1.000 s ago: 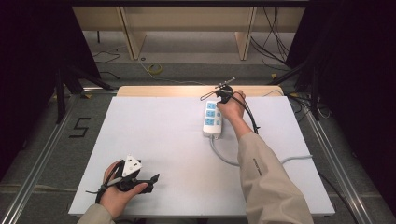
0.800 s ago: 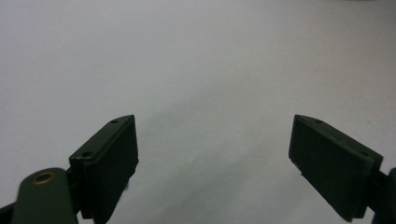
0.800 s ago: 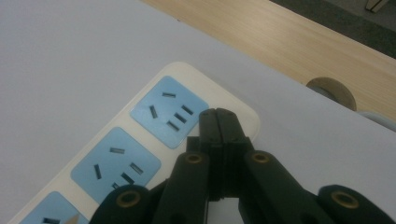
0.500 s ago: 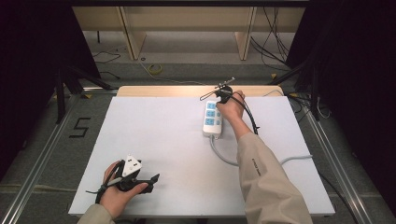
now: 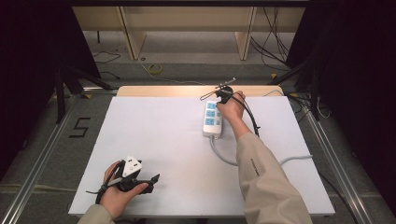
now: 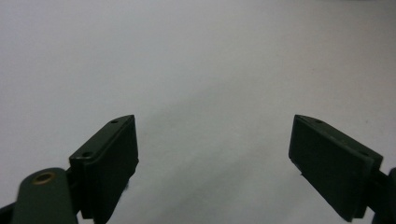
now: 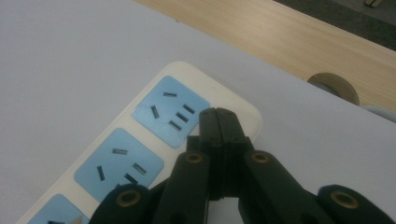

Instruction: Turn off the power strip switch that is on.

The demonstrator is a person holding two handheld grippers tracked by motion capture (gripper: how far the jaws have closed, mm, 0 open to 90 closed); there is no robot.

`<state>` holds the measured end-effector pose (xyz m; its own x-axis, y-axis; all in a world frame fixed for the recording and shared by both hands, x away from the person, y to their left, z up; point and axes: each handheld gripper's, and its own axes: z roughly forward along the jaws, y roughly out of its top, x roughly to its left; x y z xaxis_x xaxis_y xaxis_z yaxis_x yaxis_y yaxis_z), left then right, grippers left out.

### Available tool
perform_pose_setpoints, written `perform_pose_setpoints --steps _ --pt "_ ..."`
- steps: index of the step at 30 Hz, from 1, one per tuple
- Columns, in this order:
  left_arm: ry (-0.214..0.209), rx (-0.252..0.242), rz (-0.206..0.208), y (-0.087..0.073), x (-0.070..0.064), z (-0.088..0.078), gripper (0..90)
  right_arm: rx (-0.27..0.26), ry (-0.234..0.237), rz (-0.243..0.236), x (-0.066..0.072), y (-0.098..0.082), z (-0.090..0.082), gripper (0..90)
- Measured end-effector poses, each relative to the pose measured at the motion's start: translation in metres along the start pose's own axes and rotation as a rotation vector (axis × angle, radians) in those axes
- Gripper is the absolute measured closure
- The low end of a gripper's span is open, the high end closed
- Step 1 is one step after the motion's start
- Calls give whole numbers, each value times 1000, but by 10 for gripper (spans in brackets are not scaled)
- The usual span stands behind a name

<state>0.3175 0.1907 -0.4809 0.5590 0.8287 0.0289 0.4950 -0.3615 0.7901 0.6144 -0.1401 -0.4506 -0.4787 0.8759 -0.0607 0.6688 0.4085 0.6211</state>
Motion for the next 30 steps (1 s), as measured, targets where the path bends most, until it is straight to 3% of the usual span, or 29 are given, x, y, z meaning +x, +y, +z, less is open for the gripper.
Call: perform_pose_setpoints --steps 19,30 --pt "3 3 2 0 -1 0 155 -1 2 24 -1 -2 0 900" --pt "3 3 2 0 0 -1 155 -4 -1 12 0 -2 0 900"
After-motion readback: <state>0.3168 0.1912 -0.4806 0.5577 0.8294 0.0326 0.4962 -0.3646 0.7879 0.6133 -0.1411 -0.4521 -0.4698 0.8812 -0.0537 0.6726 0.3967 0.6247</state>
